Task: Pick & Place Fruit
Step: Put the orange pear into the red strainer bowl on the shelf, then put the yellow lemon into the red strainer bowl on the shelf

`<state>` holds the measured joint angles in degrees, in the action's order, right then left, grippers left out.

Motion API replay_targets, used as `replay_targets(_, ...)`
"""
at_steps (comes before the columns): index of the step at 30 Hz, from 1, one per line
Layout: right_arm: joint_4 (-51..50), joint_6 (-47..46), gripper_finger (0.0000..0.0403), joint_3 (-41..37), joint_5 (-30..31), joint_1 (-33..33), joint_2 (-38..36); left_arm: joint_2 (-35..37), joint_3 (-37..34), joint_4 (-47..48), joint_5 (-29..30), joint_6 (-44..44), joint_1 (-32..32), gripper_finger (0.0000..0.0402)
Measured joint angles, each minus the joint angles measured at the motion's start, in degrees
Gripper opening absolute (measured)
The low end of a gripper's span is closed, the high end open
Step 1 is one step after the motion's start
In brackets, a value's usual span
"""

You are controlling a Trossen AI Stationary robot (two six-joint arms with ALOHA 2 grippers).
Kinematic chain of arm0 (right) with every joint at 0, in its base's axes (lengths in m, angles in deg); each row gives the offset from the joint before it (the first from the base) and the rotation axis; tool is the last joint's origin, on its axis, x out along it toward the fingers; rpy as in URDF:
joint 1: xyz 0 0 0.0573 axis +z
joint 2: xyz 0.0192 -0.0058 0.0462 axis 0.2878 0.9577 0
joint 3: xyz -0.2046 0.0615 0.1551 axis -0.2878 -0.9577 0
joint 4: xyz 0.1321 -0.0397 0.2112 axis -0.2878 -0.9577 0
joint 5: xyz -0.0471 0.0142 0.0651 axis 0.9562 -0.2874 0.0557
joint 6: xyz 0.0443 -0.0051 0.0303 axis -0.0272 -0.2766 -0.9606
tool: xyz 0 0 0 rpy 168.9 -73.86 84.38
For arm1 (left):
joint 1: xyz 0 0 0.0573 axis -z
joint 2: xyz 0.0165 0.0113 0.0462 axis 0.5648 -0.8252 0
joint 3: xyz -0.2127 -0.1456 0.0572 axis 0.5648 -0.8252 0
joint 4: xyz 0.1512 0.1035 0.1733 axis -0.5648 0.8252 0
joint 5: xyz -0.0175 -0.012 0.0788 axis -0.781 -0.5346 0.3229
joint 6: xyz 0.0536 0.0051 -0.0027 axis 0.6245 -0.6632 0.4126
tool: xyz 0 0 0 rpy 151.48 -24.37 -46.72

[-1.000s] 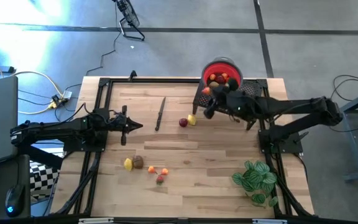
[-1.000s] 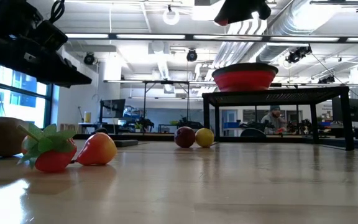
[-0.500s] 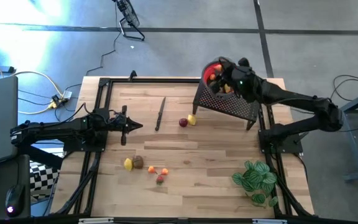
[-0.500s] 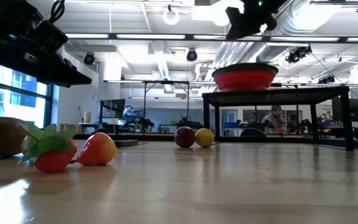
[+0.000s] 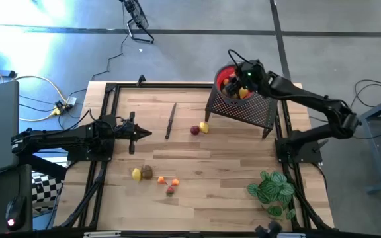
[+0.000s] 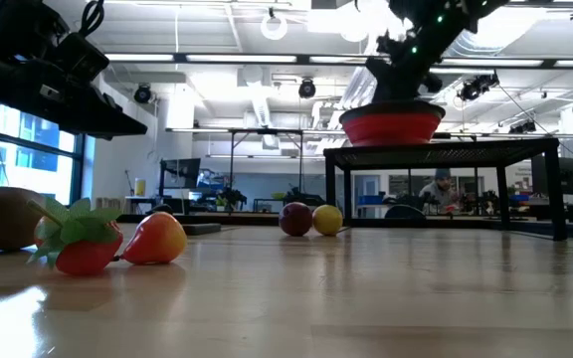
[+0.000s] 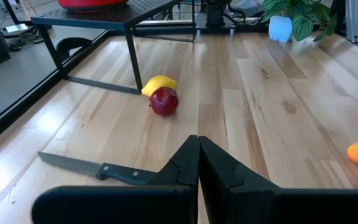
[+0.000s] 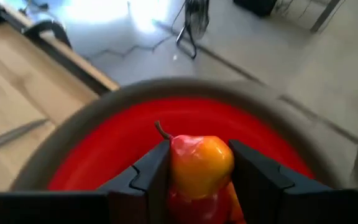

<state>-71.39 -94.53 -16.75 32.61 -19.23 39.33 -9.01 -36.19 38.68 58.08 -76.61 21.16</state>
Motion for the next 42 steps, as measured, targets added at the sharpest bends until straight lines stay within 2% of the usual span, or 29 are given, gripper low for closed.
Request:
replay_targets(10,-0.76,0.11,0.0146,0.02,-5.18,-3.31,5.8,0.01,0.0,0.08,1.76,0.02,0.02,0.0)
replay_targets(24,0.77,3.99,0.0148,0.0,-4.89,-3.56,6.23,0.0,0.0,1.71,2.2,0.02,0.02,0.0)
replay_targets(27,2.05,4.68,0.0163,0.0,-4.95,-3.52,6.19,0.01,0.0,1.72,2.22,0.02,0.02,0.0)
replay_targets(35,1.33,4.79,0.0243,0.0,-5.37,-3.06,4.72,0.0,0.0,1.73,2.3,0.03,0.02,0.0)
replay_targets(42,1.4,5.0,0.0241,0.0,-5.29,-0.3,-2.87,0.0,0.0,1.76,2.37,0.11,0.02,0.0)
